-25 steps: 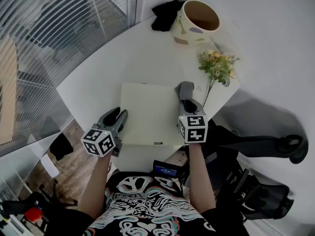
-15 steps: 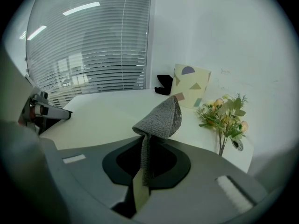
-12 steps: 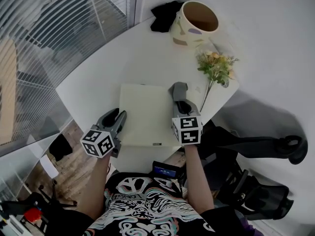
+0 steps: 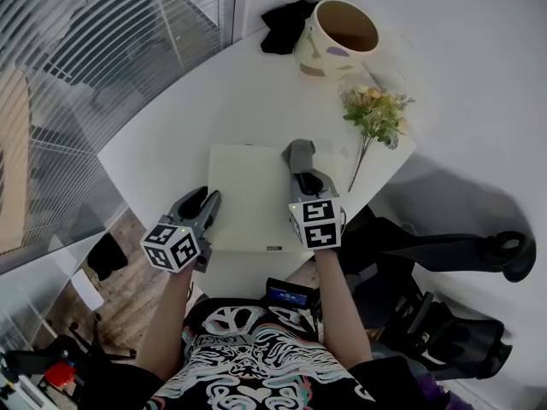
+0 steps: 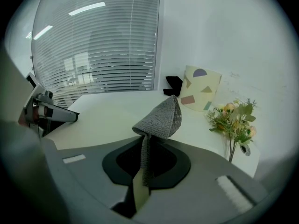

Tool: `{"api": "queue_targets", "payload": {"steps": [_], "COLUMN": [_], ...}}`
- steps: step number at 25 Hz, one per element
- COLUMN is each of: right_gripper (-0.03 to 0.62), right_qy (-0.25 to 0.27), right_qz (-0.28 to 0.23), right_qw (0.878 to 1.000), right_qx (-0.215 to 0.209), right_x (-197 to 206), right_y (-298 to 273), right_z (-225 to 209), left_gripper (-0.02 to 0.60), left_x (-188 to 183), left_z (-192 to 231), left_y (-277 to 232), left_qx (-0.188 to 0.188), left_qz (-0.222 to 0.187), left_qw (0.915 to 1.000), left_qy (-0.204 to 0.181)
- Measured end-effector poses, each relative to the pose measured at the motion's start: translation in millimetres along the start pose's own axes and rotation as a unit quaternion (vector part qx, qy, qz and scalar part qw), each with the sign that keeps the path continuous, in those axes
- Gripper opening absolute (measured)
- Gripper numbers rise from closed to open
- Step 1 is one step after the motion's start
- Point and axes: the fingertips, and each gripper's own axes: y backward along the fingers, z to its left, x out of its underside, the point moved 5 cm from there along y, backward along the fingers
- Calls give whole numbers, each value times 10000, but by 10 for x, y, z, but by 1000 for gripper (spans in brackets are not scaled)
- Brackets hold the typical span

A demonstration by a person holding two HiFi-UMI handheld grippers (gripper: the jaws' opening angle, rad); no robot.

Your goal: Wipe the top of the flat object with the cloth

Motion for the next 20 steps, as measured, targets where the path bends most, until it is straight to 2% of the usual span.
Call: {"api": "queue_targets", "payload": {"steps": [20], "right_gripper": [14], "right_qy": [170], "right_qz": [49], "right_qw": [9995], "right_qx": [-258], "right_x": [-99], "right_y": [-87], "right_z": [247], "left_gripper": [187], "left_x": [5], "left_z": [7], "left_y": [-15], "left_qx": [8], "left_qz": [39], "left_qw": [10000], "left_qy": [-11]}}
